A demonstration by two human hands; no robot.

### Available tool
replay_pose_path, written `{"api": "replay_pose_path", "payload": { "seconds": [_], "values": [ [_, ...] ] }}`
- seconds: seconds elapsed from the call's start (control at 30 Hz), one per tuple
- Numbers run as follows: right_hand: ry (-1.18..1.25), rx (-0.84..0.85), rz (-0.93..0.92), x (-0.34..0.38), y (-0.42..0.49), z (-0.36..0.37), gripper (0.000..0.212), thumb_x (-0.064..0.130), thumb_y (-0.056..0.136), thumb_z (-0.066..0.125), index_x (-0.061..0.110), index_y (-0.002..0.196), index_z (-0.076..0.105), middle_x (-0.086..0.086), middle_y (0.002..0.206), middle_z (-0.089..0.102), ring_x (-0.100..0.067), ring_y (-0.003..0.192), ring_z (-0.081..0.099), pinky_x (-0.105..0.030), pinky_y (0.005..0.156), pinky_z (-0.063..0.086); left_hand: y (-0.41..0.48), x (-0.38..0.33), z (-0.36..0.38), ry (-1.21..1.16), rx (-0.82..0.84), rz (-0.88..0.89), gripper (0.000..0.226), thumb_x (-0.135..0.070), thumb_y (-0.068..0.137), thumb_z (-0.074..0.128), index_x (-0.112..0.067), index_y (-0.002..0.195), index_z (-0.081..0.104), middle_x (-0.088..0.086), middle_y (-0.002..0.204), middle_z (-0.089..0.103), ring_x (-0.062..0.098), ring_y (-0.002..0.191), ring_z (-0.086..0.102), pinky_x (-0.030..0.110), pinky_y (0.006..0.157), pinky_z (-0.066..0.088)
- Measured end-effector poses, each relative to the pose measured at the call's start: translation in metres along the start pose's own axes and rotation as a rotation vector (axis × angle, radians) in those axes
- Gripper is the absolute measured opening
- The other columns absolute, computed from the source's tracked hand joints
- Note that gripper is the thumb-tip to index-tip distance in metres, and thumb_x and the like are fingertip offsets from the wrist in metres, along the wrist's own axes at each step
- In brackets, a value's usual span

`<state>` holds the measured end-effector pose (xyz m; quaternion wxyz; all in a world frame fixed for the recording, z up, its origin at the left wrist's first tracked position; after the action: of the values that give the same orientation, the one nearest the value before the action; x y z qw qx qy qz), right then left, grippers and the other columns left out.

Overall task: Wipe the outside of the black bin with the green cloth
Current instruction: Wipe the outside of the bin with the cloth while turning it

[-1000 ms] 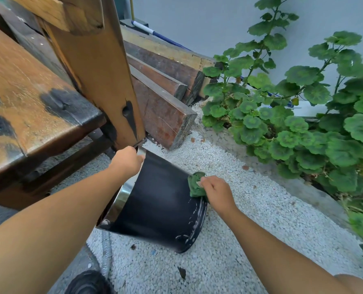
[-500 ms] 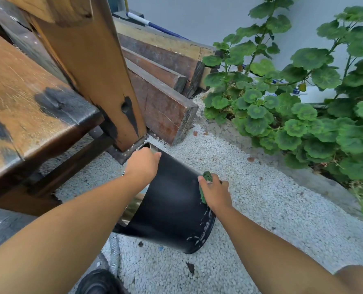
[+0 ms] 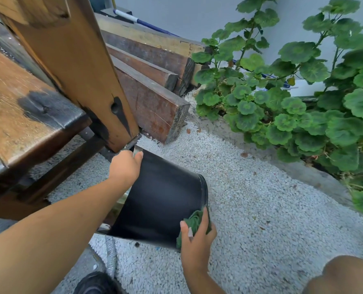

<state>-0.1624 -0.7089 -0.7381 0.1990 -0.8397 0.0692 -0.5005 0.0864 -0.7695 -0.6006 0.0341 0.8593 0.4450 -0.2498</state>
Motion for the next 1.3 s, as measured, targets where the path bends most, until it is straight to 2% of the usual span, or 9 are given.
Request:
{"api": "replay_pose_path", "payload": {
  "seconds": [0.2,0.47,0.6,0.67,0.73,0.83,0.97,1.07,1.3],
  "values": [
    [0.07,0.036,-0.022,-0.003,0.0,-0.008,0.085,0.041,0.09,0.07,0.06,0.148,0.01,0.002,0.125,0.032,-0.004,0.096,0.058,-0.011,0.068,0.045,0.0,0.001,0.0,-0.076,-0.029,-0.057,0.053,-0.041,0.098,0.051,-0.013,0.057,0.032,0.004,0.055,0.038,0.022,0.052,0.038,0.033,0.047,0.024],
    [0.139,0.069,-0.003,0.032,0.045,-0.041,0.071,0.044,0.087,0.074,0.044,0.148,0.039,0.007,0.119,0.056,-0.005,0.099,0.06,-0.026,0.085,0.049,-0.017,-0.006,-0.015,-0.086,-0.007,0.172,0.045,-0.037,0.093,0.056,-0.015,0.064,0.03,0.002,0.058,0.031,0.019,0.055,0.031,0.035,0.052,0.024],
    [0.105,0.238,0.141,0.071,0.1,-0.075,0.03,0.045,0.086,0.073,0.034,0.112,0.062,0.0,0.107,0.07,-0.021,0.093,0.069,-0.042,0.083,0.059,-0.023,-0.025,-0.025,-0.092,0.0,0.27,0.039,-0.035,0.092,0.055,-0.01,0.068,0.037,0.009,0.064,0.039,0.025,0.062,0.042,0.036,0.057,0.028],
    [0.053,0.372,0.244,0.09,0.125,-0.092,0.034,0.045,0.086,0.075,0.025,0.111,0.063,-0.007,0.103,0.072,-0.027,0.088,0.071,-0.042,0.072,0.061,-0.025,-0.036,-0.032,-0.137,0.016,0.305,0.044,-0.044,0.091,0.055,-0.013,0.067,0.036,0.005,0.062,0.038,0.022,0.058,0.042,0.035,0.055,0.027],
    [-0.018,0.43,0.306,0.102,0.143,-0.099,0.041,0.047,0.085,0.076,0.021,0.113,0.062,-0.011,0.104,0.071,-0.03,0.09,0.071,-0.041,0.067,0.061,-0.028,-0.038,-0.038,-0.137,0.085,0.344,0.047,-0.048,0.092,0.056,-0.015,0.067,0.034,0.001,0.062,0.036,0.017,0.056,0.038,0.034,0.055,0.026],
    [-0.114,0.41,0.282,0.108,0.162,-0.095,0.048,0.052,0.085,0.072,0.014,0.113,0.064,-0.016,0.11,0.07,-0.036,0.1,0.068,-0.054,0.09,0.057,-0.039,-0.028,-0.034,-0.129,0.155,0.381,0.046,-0.043,0.095,0.055,-0.014,0.069,0.031,0.004,0.065,0.031,0.017,0.058,0.032,0.034,0.056,0.025],
    [-0.293,0.323,0.134,0.123,0.173,-0.078,0.058,0.063,0.093,0.049,0.012,0.117,0.063,-0.015,0.128,0.063,-0.035,0.118,0.058,-0.046,0.105,0.045,-0.04,-0.026,-0.017,-0.371,0.163,0.226,0.042,-0.034,0.099,0.052,-0.016,0.069,0.028,0.002,0.064,0.023,0.016,0.057,0.024,0.032,0.058,0.022],
    [-0.481,0.213,0.1,0.126,0.165,-0.067,0.071,0.067,0.096,0.029,0.019,0.144,0.049,-0.02,0.149,0.044,-0.037,0.134,0.044,-0.046,0.105,0.038,-0.027,-0.032,-0.016,-0.44,0.16,0.154,0.046,-0.031,0.097,0.054,-0.02,0.065,0.023,-0.003,0.058,0.02,0.013,0.05,0.02,0.03,0.053,0.018],
    [-0.33,0.048,0.015,0.096,0.111,-0.071,0.054,0.051,0.101,0.02,0.037,0.153,0.032,-0.016,0.144,0.03,-0.042,0.112,0.052,-0.048,0.094,0.044,-0.005,-0.05,-0.016,-0.296,0.136,0.193,0.048,-0.029,0.095,0.055,-0.018,0.06,0.023,0.004,0.063,0.022,0.019,0.06,0.025,0.031,0.058,0.02]
  ]
}}
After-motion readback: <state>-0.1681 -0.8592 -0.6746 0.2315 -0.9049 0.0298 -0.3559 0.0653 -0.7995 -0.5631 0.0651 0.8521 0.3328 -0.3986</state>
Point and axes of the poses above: each hand's wrist, its own y-axis towards the middle knuckle, its own z-axis out of the palm, x = y × z, the point moved 1 cm from there along y, towards the middle knuckle
